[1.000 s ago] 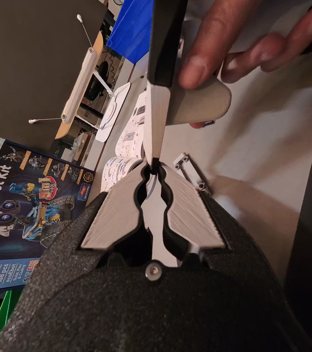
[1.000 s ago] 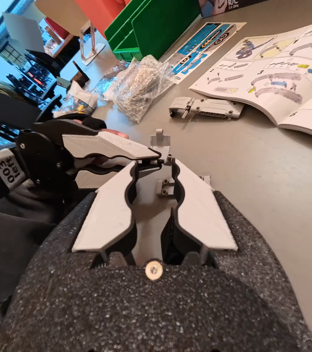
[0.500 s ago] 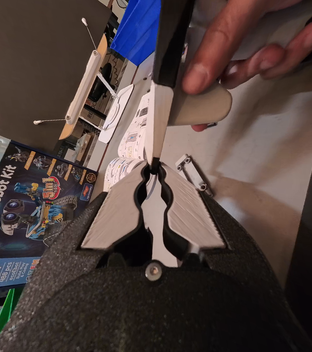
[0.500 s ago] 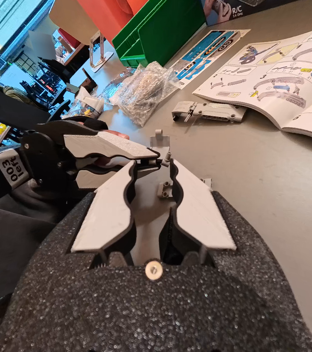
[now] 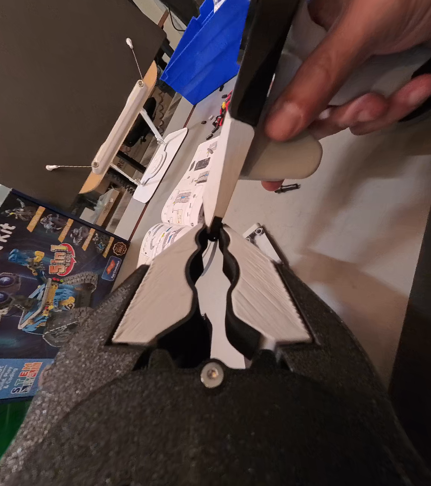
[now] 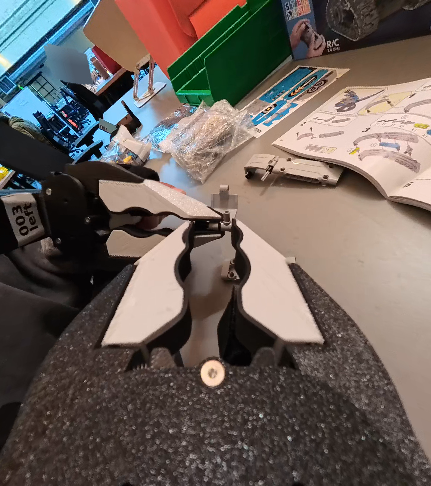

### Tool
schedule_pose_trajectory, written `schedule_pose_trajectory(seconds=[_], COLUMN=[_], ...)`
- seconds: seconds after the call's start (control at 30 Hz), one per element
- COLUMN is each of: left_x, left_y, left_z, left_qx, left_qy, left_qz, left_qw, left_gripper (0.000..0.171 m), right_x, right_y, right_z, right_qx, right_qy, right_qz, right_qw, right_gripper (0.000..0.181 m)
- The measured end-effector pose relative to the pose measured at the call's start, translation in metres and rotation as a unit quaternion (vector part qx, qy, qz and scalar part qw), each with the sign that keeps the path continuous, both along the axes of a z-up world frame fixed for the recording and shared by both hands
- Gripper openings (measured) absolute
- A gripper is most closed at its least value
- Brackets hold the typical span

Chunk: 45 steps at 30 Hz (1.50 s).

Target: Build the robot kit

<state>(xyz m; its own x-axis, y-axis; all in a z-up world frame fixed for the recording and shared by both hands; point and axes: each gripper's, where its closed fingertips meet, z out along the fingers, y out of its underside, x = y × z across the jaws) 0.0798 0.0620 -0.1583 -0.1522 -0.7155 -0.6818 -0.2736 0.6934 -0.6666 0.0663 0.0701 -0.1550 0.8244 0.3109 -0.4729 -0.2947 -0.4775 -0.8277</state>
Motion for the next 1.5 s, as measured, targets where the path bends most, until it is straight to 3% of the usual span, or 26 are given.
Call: schedule_pose_trajectory(seconds=[0.13, 0.17, 0.27, 0.33, 0.47, 0.8, 0.97, 1.0, 1.07, 1.5], left_x=[-0.001, -0.003, -0.010, -0.012, -0.018, -0.021, -0.024, -0.024, -0.025, -0.023], left_y=[-0.003, -0.005, -0.010, -0.014, -0.026, -0.034, -0.035, -0.037, -0.039, -0.033], left_z=[0.005, 0.009, 0.034, 0.039, 0.047, 0.041, 0.038, 0.036, 0.034, 0.024], left_qx=[-0.086, -0.125, -0.235, -0.277, -0.322, -0.426, -0.464, -0.466, -0.463, -0.465], left_qy=[-0.002, -0.005, -0.042, -0.045, -0.045, 0.011, 0.040, 0.049, 0.055, 0.076], left_qz=[-0.032, -0.048, -0.094, -0.116, -0.161, -0.194, -0.208, -0.210, -0.214, -0.192], left_qw=[0.996, 0.991, 0.967, 0.953, 0.932, 0.884, 0.860, 0.858, 0.858, 0.861], left_gripper=[0.005, 0.006, 0.005, 0.006, 0.006, 0.007, 0.005, 0.005, 0.005, 0.004], right_x=[0.006, 0.011, 0.015, 0.009, -0.004, -0.009, -0.011, -0.011, -0.011, -0.012], right_y=[-0.001, -0.002, -0.014, -0.021, -0.024, -0.031, -0.032, -0.032, -0.032, -0.027], right_z=[0.008, 0.016, 0.025, 0.038, 0.040, 0.051, 0.049, 0.051, 0.048, 0.035], right_qx=[0.025, 0.048, 0.043, 0.056, 0.072, 0.084, 0.076, 0.076, 0.065, 0.053], right_qy=[0.020, 0.035, 0.139, 0.203, 0.172, 0.211, 0.220, 0.229, 0.232, 0.177], right_qz=[0.007, 0.010, 0.064, 0.105, 0.128, 0.155, 0.161, 0.162, 0.165, 0.146], right_qw=[0.999, 0.998, 0.987, 0.972, 0.974, 0.961, 0.959, 0.957, 0.957, 0.972], right_gripper=[0.021, 0.029, 0.033, 0.023, 0.020, 0.006, 0.008, 0.016, 0.008, 0.005])
